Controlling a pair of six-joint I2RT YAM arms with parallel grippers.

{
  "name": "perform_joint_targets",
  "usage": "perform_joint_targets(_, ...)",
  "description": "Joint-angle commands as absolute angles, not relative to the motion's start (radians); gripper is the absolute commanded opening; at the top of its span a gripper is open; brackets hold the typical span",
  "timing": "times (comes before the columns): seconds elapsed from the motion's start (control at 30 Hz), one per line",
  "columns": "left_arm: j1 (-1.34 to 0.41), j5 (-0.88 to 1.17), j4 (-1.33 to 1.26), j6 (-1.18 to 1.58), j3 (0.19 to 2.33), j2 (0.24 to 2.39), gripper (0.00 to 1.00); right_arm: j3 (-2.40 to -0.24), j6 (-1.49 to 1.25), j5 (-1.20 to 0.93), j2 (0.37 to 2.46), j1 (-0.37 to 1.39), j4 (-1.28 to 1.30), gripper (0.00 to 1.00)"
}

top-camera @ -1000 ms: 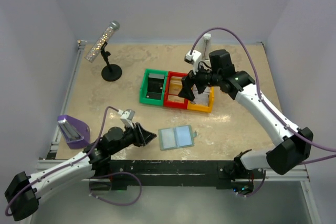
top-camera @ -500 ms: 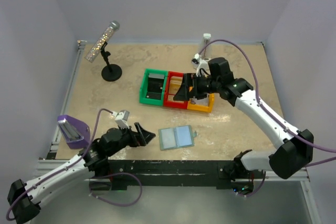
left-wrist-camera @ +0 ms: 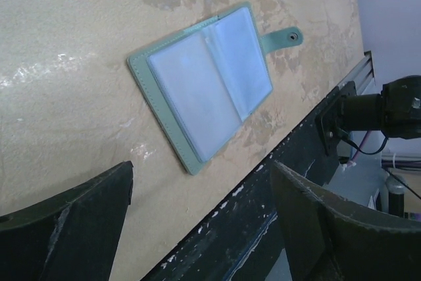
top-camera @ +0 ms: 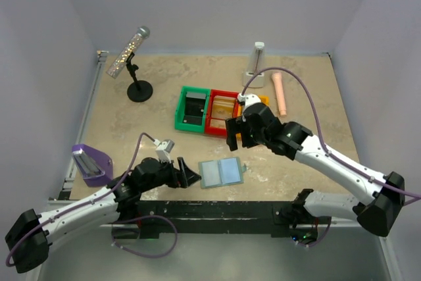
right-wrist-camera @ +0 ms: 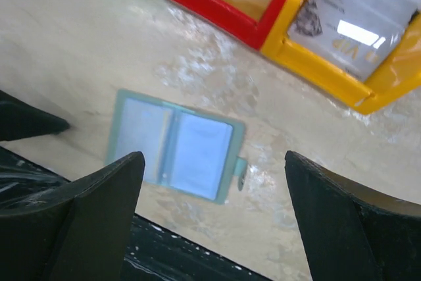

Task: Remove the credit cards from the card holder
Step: Remove the credit card from the card holder.

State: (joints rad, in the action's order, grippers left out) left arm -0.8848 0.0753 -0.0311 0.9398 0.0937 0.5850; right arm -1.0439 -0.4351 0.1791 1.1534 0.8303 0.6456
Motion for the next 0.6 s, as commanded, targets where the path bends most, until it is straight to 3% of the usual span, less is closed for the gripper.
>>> perform_joint_targets(0.0,-0.899,0.110,-0.110,0.934,0.115,0.607,0.89,-0.930,-0.520,0.228,1.161,0.831,0.680,0.88)
perform_joint_targets(0.23,-0.910,0.100,-0.107,0.948,0.100,0.612,0.88,-0.827,-0.600,0.190,1.253,0.833,0.644,0.67)
perform_joint_targets(0.57,-0.910,0.109,-0.144,0.956,0.084,0.644,0.82,-0.787,-0.618,0.124,1.327,0.833,0.580,0.45)
